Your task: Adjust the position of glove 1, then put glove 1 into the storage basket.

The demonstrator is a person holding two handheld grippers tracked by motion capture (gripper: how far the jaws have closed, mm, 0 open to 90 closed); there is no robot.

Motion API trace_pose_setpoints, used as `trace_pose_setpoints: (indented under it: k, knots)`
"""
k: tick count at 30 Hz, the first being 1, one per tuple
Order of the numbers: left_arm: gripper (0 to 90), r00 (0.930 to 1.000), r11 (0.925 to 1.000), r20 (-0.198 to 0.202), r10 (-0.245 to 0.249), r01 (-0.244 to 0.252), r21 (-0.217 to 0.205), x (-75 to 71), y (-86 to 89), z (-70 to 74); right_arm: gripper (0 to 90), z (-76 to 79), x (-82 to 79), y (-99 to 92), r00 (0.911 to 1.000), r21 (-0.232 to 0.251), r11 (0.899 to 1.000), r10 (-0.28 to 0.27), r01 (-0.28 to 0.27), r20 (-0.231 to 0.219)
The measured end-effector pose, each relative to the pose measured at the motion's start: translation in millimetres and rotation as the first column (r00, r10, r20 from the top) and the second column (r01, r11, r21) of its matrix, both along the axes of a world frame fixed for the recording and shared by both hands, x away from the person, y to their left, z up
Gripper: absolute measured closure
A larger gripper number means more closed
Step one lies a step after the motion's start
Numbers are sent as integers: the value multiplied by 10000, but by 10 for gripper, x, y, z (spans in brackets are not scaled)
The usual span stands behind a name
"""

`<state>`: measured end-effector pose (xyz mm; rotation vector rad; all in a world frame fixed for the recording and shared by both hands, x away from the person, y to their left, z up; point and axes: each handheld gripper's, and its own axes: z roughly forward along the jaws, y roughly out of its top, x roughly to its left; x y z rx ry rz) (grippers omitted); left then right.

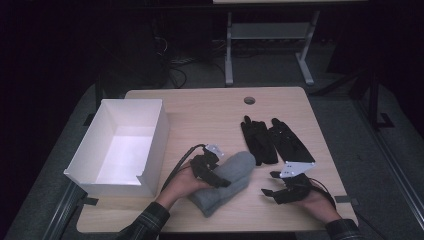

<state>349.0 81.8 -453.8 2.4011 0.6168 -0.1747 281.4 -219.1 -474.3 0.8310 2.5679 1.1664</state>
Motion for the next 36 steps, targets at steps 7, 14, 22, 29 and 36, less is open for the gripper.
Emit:
trace_pose_setpoints:
  k: [7, 14, 22, 29, 36]
  knots:
    - [425, 9979, 9994, -589, -253, 240, -236, 8, 0, -14, 276, -11, 5, -7, 10000, -39, 10000, -18, 18, -75]
    - [583, 9961, 10000, -881, -67, 62, -54, 8, -10, 7, 263, -39, 2, 10, 9998, -182, 9998, 67, -70, -180]
    - [710, 9988, 9998, -494, 14, -4, 198, -42, -28, 79, 236, -51, -11, 10, 9999, -125, 9999, 100, -101, -120]
    - [723, 9976, 9996, -631, 282, -287, -64, -21, 35, 153, 191, -63, -10, 21, 9998, -102, 9998, 158, -159, -107]
    - [723, 9950, 9946, -294, 956, -967, -375, -1, 160, 344, 171, -66, -11, 31, 9996, -189, 9995, 265, -267, -74]
